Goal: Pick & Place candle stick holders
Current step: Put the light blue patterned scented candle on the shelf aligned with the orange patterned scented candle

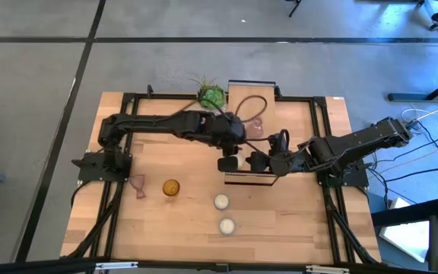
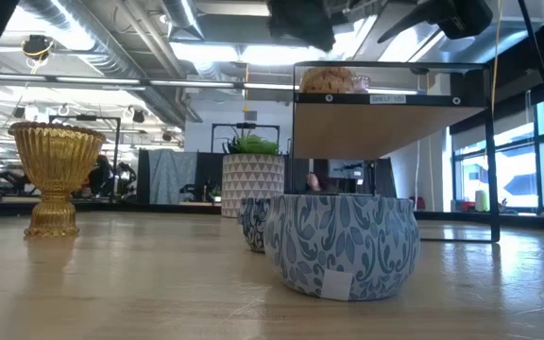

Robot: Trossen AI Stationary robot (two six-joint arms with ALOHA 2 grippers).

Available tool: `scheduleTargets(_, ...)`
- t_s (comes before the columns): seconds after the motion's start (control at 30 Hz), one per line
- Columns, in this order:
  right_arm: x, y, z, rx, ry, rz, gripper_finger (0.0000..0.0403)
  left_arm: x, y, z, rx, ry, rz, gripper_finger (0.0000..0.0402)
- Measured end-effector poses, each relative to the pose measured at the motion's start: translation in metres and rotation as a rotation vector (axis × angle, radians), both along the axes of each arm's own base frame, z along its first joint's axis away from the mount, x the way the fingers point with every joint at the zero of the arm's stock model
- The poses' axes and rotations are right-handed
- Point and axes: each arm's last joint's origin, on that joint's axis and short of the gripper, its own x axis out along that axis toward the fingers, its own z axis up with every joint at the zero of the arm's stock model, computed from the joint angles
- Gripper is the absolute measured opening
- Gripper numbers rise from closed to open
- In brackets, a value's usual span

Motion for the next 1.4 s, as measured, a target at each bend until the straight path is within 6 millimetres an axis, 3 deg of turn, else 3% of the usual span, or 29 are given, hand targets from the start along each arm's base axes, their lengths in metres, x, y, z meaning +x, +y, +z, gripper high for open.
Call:
scheduleTargets(0.23,0.001,0.003,0.000,0.000,0.024,0.114,0.0247,-0.032,-0.009,0.035,-0.101,-0.050,-0.016,0.0079)
scheduleTargets(0.43,0.002,0.015,0.003,0.015,0.009,0.300,0.0247,-0.051,-0.033,0.045,-0.189,-0.012,-0.053,0.0078)
scheduleTargets(0.7,-0.006,0.042,0.006,0.055,-0.016,0.448,0.0247,-0.059,-0.082,0.039,-0.276,0.020,0.023,0.0075)
scheduleTargets(1.0,-0.022,0.079,0.002,0.087,-0.016,0.530,0.0247,-0.061,-0.136,0.012,-0.362,-0.030,0.225,0.0075)
scheduleTargets(1.2,-0.013,0.116,-0.024,0.120,-0.002,0.508,0.0247,-0.073,-0.162,-0.002,-0.421,-0.033,0.370,0.0075)
scheduleTargets(1.4,0.016,0.145,-0.074,0.212,0.083,0.502,0.0247,-0.082,-0.180,-0.001,-0.416,-0.095,0.428,0.0075)
